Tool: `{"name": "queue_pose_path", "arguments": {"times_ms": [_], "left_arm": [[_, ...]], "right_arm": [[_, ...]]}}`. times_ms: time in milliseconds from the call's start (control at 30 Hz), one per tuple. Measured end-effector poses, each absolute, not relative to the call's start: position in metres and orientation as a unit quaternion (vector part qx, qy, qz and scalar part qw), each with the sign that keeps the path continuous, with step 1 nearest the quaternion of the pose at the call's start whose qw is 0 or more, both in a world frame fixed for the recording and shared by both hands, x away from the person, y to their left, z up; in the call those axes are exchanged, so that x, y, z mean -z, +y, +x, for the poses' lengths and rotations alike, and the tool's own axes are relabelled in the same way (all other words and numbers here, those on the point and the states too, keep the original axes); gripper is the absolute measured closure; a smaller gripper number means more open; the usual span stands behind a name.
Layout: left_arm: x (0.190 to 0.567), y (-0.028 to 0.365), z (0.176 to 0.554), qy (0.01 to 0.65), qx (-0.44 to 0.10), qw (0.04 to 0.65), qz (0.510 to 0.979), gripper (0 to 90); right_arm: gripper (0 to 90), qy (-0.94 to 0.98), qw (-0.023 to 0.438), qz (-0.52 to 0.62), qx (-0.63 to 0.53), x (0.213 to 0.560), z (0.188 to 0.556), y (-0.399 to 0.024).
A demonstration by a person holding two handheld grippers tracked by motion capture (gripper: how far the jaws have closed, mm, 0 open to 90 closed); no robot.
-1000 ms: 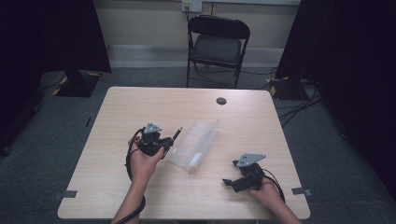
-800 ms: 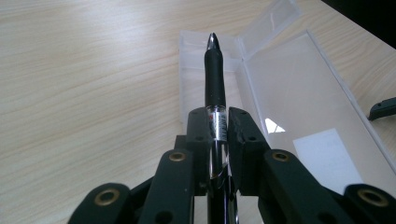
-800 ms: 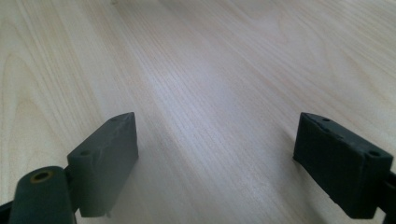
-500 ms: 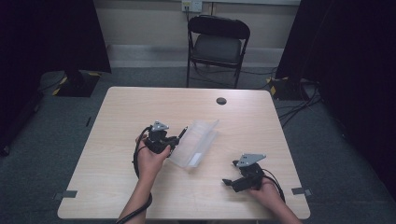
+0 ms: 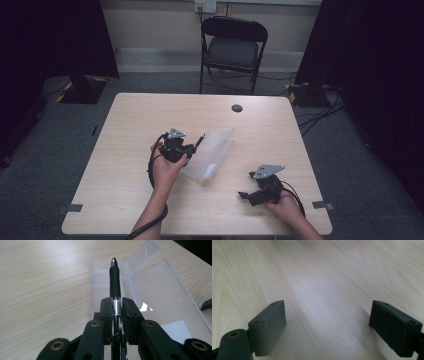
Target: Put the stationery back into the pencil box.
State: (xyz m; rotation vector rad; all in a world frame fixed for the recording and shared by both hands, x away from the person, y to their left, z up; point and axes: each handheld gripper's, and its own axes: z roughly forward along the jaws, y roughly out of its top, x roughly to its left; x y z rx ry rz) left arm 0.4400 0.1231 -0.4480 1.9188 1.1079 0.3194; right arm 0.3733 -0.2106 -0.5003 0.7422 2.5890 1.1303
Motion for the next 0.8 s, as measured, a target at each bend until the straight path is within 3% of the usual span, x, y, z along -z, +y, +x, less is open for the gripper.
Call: {"name": "queue_pose_path", "arguments": {"times_ms": [800], "left_arm": [[0.454,0.107,0.454,0.441,-0.130,0.434,0.775,79.7]], "right_arm": [[12.6,0.881,0.111,0.253,-0.383,0.500,0.373,-0.211]]}}
